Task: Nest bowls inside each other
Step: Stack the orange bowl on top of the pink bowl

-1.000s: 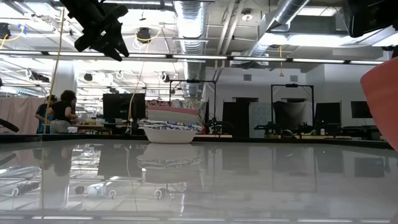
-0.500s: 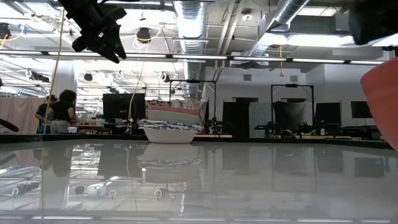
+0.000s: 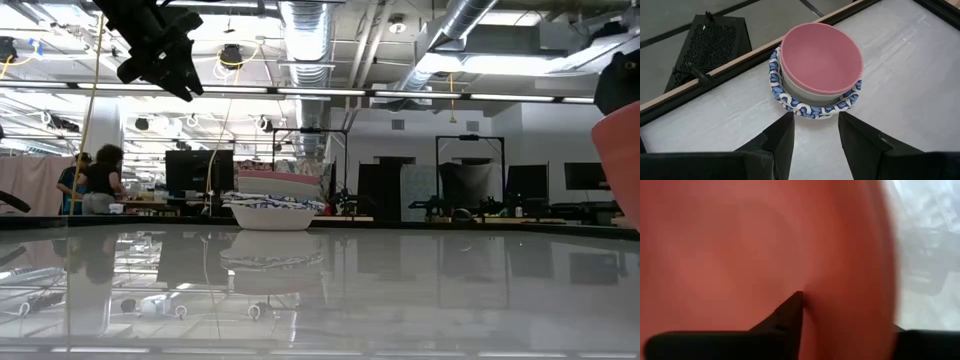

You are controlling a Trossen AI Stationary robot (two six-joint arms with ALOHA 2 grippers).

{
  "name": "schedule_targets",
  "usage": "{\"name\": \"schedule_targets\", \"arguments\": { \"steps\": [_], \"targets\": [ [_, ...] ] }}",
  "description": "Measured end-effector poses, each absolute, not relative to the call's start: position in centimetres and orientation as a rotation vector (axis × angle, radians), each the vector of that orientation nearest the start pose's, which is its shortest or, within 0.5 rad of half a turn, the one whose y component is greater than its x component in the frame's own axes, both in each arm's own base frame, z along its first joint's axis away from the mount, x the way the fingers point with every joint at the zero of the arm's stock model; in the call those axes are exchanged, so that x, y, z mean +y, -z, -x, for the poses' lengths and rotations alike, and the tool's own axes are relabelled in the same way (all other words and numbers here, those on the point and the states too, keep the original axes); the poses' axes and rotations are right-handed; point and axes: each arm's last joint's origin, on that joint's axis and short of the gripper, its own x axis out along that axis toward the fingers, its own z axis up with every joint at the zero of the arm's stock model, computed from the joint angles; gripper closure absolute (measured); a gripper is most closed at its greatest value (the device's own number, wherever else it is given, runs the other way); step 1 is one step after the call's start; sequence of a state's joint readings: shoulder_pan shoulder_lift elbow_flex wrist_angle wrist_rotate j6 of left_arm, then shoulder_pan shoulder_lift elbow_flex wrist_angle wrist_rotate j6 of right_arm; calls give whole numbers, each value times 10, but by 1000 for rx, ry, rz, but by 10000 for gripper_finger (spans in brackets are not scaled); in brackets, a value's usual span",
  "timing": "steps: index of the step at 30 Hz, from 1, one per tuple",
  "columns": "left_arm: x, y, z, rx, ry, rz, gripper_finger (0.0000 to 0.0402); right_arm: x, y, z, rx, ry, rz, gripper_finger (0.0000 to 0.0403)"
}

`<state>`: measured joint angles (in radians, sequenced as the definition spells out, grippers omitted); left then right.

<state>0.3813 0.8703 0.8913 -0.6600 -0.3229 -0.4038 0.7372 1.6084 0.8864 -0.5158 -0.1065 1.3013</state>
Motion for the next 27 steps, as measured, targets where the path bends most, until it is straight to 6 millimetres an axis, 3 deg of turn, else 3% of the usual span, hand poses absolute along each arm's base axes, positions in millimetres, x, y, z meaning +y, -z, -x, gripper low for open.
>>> {"name": "schedule_targets", "arguments": {
  "steps": [9, 21, 27],
  "targets": [
    [72, -314, -154, 506, -804, 392, 260, 197, -157, -214, 1414, 128, -718, 382],
    [72, -314, -154, 505, -804, 392, 260, 191, -157, -218, 1401, 152, -725, 381],
    [72, -314, -154, 505, -804, 392, 260, 177, -158, -227, 1391, 124, -673, 381]
  ]
}}
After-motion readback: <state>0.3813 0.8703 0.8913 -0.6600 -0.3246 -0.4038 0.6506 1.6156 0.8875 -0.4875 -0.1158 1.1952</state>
